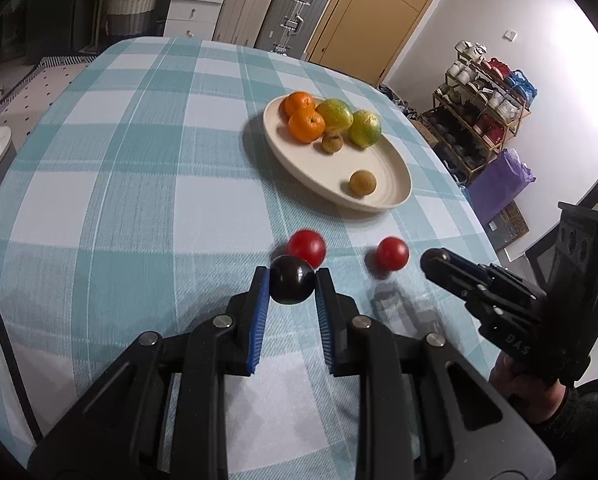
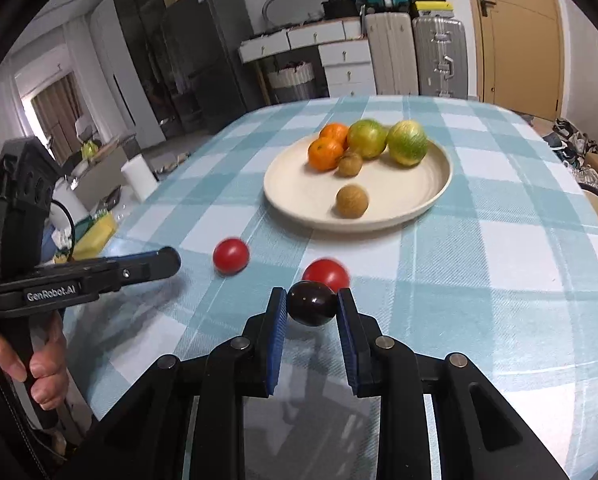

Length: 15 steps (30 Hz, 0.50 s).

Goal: Organize fruits
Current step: 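Carry both dark plums onto the cream plate and open both tools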

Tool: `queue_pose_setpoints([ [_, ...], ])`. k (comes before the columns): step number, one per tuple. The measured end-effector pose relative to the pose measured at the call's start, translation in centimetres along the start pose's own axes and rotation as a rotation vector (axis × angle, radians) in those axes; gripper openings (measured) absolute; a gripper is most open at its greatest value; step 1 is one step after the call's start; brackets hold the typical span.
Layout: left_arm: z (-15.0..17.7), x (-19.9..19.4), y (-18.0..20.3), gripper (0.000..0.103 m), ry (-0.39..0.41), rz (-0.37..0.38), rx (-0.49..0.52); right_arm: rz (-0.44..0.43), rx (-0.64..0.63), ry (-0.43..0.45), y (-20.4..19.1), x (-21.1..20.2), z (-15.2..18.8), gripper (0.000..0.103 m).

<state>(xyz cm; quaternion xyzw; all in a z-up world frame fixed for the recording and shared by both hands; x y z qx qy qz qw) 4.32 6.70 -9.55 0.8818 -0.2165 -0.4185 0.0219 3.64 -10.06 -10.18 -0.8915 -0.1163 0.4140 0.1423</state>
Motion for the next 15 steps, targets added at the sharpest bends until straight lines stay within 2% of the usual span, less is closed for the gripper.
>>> queue_pose_setpoints([
  [8, -4.4, 0.8, -0.2, 0.02, 0.036, -0.009, 0.019, -0.036, 0.005, 0.067, 0.9, -1.1, -3.0, 0.026],
  [15, -8.5, 2.8, -0.7, 0.02, 0.044, -0.01, 0.031, -0.073, -0.008, 0.075, 0.7, 0.3, -6.0, 0.026],
])
Point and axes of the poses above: each gripper's, at about its wrist camera, not at the fingertips, and x roughly the way its jaws point, y to its right, z to its underside, the point moved 3 cm from there along x, roughly the way its jaws point, and after that the axes turned 14 degrees about x, right-handed, at the moved point
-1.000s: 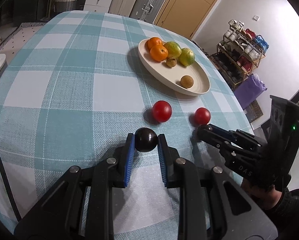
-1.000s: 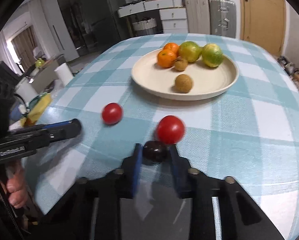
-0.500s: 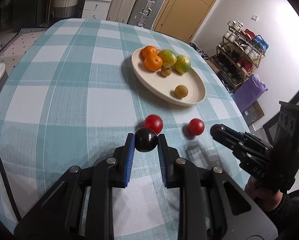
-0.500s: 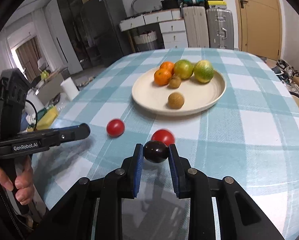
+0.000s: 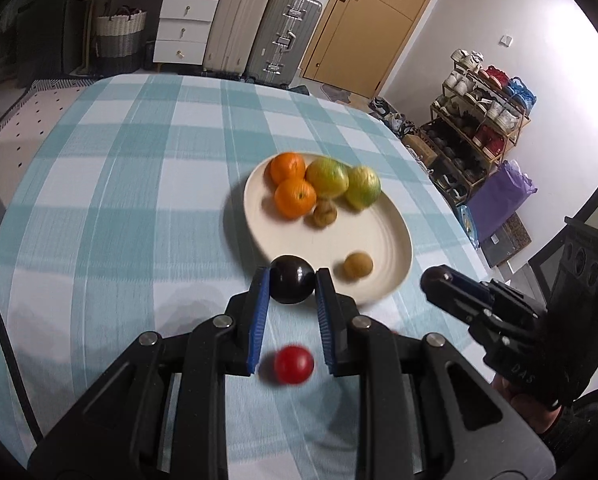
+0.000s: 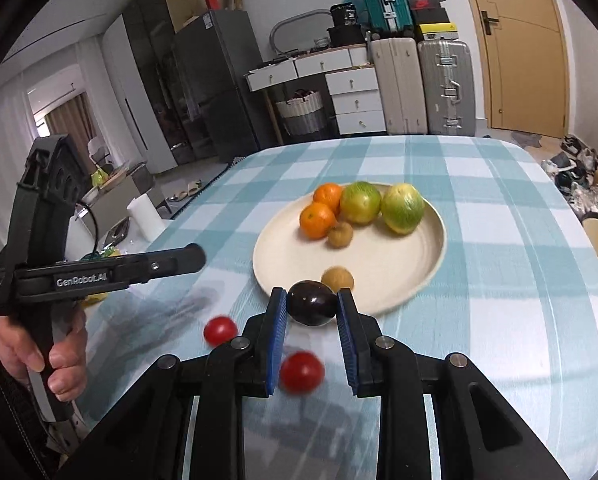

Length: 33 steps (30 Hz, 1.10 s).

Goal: Organize fruits
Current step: 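Carry both dark plums onto the cream plate and open both tools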

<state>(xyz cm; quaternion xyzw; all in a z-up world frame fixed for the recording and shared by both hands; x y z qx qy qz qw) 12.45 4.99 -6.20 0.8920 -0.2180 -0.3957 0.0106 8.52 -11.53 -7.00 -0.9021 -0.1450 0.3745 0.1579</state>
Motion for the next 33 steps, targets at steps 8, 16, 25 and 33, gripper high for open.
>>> queue_pose_setpoints([
  [8, -3.0, 4.0, -1.1, 0.02, -0.036, 0.016, -0.013, -0.051, -0.066, -0.044, -1.6, 3.5, -2.4, 0.026],
  [16, -4.8, 7.0, -2.4, 0.02, -0.065, 0.031, -0.014, -0.061, -0.076, -0.094, -2.0, 7.1, -3.9, 0.026],
  [25, -5.6, 9.6, -3.4, 0.02, -0.103, 0.077, -0.031, -0.062, -0.05, -0.148, -1.4, 10.0, -5.1, 0.026],
  [33, -6.0, 10.4, -3.6, 0.021, -0.107, 0.087, -0.04, -0.048, -0.032, -0.18, -0.9, 11.7, -4.9, 0.026],
])
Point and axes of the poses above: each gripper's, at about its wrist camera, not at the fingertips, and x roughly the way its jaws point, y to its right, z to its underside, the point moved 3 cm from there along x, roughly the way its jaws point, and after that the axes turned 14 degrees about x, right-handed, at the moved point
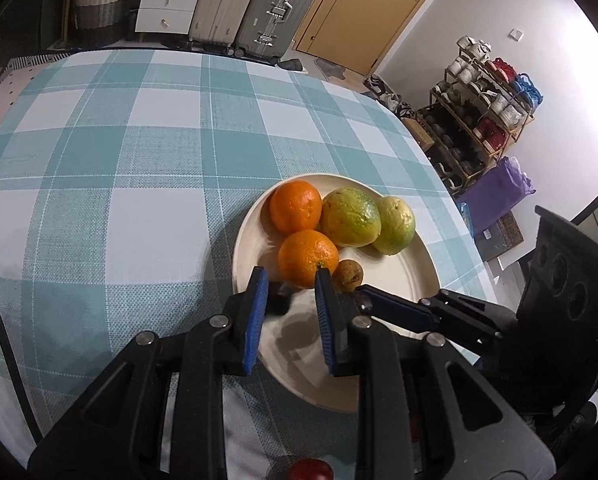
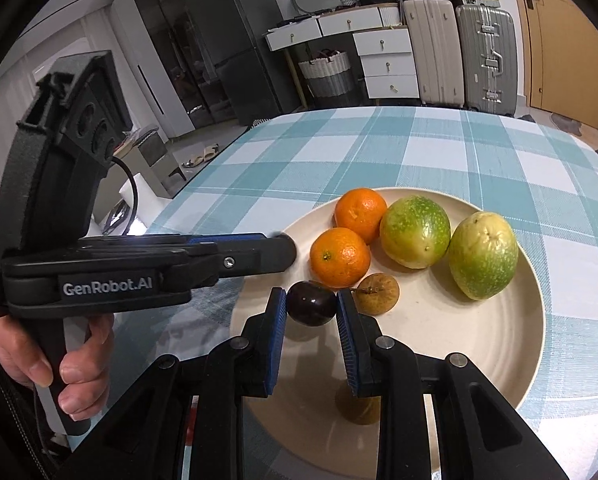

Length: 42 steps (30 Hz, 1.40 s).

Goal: Organize fruits
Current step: 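Carry both dark plums onto the cream plate and open both tools, then move both tools back toward the two red tomatoes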

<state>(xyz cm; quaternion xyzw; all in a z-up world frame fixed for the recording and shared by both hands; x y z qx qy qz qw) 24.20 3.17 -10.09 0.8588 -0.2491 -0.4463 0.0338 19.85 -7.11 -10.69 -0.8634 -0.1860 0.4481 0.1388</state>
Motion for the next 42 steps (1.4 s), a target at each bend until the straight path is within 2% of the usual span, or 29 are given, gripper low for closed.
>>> queue_pose_setpoints([
  [2, -0.2, -0.1, 0.1, 0.021, 0.002, 0.001, 0.003, 0.005, 0.012, -0.009, 0.2, 0.3, -0.1, 0.028],
  [4, -0.3, -0.7, 0.1, 0.027, 0.015, -0.006, 0.004, 0.001, 0.016, -0.004, 0.4, 0.2, -0.2, 0.033],
  [7, -0.3, -1.8, 0.3, 0.04, 0.038, -0.018, 0.002, -0.01, 0.012, 0.03, 0.4, -0.9, -0.2, 0.049],
  [10, -0.1, -2.7, 0.5, 0.046, 0.048, -0.037, -0.009, -0.009, 0.02, 0.072, 0.7, -2.1, -0.1, 0.067],
  [11, 0.1, -3.0, 0.6, 0.047, 0.05, -0.042, -0.011, -0.012, 0.023, 0.076, 0.8, -2.3, -0.1, 0.069],
  [17, 1.4, -4.7, 1.5, 0.051, 0.057, -0.077, -0.011, 0.001, 0.04, 0.093, 0.9, -4.2, 0.9, 0.07],
  [21, 2.3, -6.0, 2.1, 0.055, 0.067, -0.09, -0.017, 0.004, 0.042, 0.128, 0.7, -5.7, 1.4, 0.078],
  [25, 3.1, -7.5, 2.6, 0.066, 0.091, -0.107, -0.022, 0.006, 0.024, 0.155, 0.1, -7.1, 2.0, 0.08],
  [29, 3.8, -9.0, 3.6, 0.068, 0.108, -0.129, -0.008, -0.008, 0.013, 0.196, -0.7, -8.7, 2.5, 0.082],
  [33, 4.7, -10.3, 4.3, 0.079, 0.123, -0.149, -0.002, -0.048, 0.014, 0.209, -1.3, -10.0, 3.0, 0.083],
  [36, 5.4, -11.4, 4.9, 0.081, 0.145, -0.161, 0.004, -0.054, 0.015, 0.226, -1.6, -10.9, 3.3, 0.083],
  [40, 6.1, -12.5, 5.4, 0.082, 0.16, -0.203, 0.018, -0.068, 0.029, 0.256, -1.8, -12.0, 3.9, 0.084],
  [42, 6.7, -13.3, 5.6, 0.082, 0.188, -0.269, 0.015, -0.07, 0.038, 0.267, -1.8, -12.4, 4.4, 0.086],
])
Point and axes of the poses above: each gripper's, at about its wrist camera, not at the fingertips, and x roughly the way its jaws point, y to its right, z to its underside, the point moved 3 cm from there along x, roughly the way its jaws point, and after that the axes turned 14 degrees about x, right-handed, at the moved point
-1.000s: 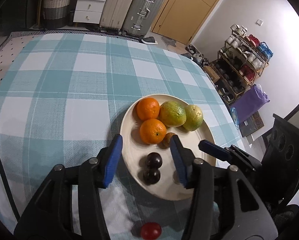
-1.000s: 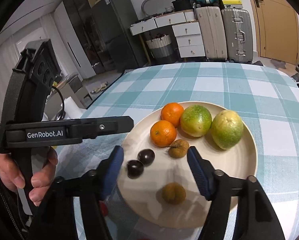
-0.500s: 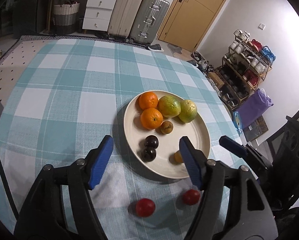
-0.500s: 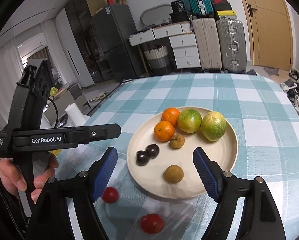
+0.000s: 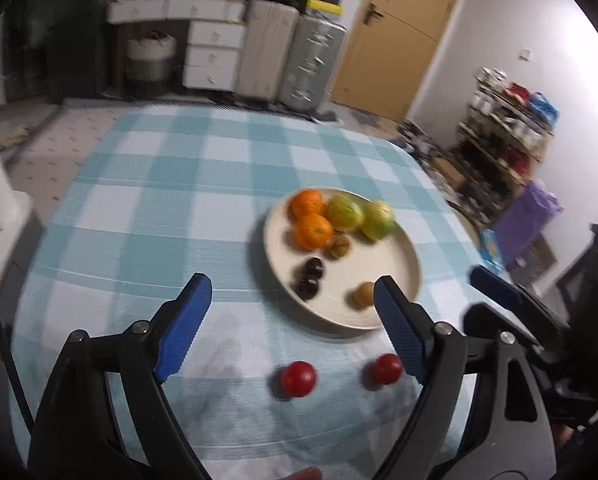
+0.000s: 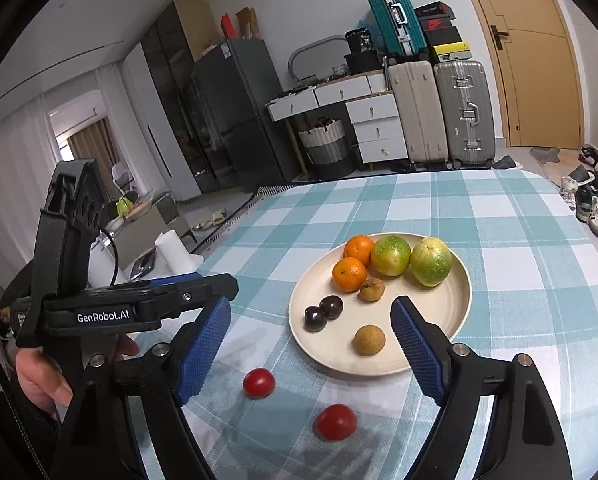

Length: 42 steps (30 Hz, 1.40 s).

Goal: Organize fruits
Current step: 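Move both tools back toward the two red tomatoes, then grasp a red tomato with the right tool while the left tool grasps the other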

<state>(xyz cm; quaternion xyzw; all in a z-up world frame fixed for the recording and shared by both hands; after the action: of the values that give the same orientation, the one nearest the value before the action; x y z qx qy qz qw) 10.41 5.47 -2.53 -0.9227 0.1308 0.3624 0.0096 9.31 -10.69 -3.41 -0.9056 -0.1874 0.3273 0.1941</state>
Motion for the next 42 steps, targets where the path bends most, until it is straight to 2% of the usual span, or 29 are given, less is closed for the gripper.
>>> queue_pose_setpoints([
  [2, 0.3, -1.0, 0.3, 0.082, 0.039, -0.042, 0.02, -0.011, 0.004, -0.003, -0.2, -0.5, 0.3, 0.086],
  [4, 0.5, -1.8, 0.5, 0.082, 0.055, -0.054, 0.036, -0.024, 0.001, -0.006, -0.3, -0.9, 0.5, 0.086],
  [9, 1.6, -2.7, 1.0, 0.085, 0.049, -0.06, 0.042, -0.021, -0.01, 0.019, -0.7, -2.1, 1.2, 0.086],
  [15, 4.4, -2.2, 1.4, 0.089, 0.012, -0.048, 0.018, -0.003, -0.002, 0.015, -0.3, -2.8, 2.6, 0.087],
  [20, 7.3, -0.6, 1.3, 0.09, -0.07, -0.034, -0.022, 0.027, -0.002, -0.006, 0.3, -3.2, 4.1, 0.087],
  [23, 8.7, 0.1, 1.4, 0.094, -0.106, -0.033, -0.027, 0.044, 0.008, -0.024, 1.0, -3.2, 5.2, 0.088],
  [28, 9.8, 0.7, 1.6, 0.101, -0.119, -0.039, -0.019, 0.06, 0.018, -0.053, 1.9, -2.8, 6.5, 0.09],
  [32, 10.4, 1.5, 1.9, 0.102, -0.151, -0.037, -0.008, 0.07, 0.036, -0.087, 2.6, -1.9, 7.3, 0.09],
  [42, 10.6, 2.5, 1.7, 0.102, -0.17, -0.03, 0.01, 0.083, 0.059, -0.148, 3.4, 0.5, 7.7, 0.09],
])
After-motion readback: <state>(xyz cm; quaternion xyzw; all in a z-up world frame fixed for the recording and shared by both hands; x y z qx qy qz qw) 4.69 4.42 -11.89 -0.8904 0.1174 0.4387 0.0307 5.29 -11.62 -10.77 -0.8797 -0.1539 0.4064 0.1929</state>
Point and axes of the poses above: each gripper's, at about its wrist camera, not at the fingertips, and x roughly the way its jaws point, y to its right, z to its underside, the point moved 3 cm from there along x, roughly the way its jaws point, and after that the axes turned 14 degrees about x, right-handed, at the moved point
